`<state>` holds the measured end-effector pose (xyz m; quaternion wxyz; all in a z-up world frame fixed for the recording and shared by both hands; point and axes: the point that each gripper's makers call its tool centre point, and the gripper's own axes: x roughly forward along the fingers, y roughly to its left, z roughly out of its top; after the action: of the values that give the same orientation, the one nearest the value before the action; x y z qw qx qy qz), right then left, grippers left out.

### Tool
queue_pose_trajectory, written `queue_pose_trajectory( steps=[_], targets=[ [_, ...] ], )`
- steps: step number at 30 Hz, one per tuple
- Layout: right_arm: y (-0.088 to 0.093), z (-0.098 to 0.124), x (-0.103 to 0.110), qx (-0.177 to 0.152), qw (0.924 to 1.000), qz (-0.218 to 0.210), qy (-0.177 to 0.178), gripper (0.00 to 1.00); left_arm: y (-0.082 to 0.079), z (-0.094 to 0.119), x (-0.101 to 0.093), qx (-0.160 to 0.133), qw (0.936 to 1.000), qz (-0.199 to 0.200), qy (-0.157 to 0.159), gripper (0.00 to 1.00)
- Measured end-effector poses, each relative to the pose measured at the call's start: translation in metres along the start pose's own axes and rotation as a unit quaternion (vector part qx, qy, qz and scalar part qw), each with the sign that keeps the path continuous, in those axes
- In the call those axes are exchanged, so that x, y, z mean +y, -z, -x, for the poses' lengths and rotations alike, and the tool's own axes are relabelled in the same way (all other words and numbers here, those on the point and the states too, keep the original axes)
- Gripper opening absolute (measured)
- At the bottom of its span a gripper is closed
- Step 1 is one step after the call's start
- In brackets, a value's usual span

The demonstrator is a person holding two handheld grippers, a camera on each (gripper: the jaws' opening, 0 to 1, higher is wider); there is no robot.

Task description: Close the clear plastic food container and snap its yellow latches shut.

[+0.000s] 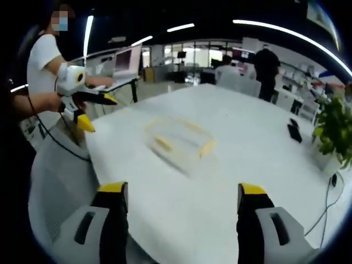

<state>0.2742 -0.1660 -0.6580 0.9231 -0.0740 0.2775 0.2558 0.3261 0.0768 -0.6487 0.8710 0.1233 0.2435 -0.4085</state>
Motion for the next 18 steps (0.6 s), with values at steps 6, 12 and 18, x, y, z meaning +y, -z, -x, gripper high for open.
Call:
queue_pose_trajectory(
  steps=[6,12,18],
  targets=[
    [0.006,0.011,0.002,-0.01,0.9999,-0.009,0.008,0.89,0.004,0.009,0.0,-0.003,1.0,0.005,-0.006,0.96],
    [0.011,0.015,0.003,-0.012,0.9998,-0.017,0.006,0.99,0.0,0.014,0.002,-0.014,0.9999,0.002,-0.01,0.99],
    [0.012,0.016,0.006,-0.01,0.9998,-0.018,0.006,0.99,0.0,0.017,0.004,-0.017,0.9997,0.005,-0.017,0.99]
  ],
)
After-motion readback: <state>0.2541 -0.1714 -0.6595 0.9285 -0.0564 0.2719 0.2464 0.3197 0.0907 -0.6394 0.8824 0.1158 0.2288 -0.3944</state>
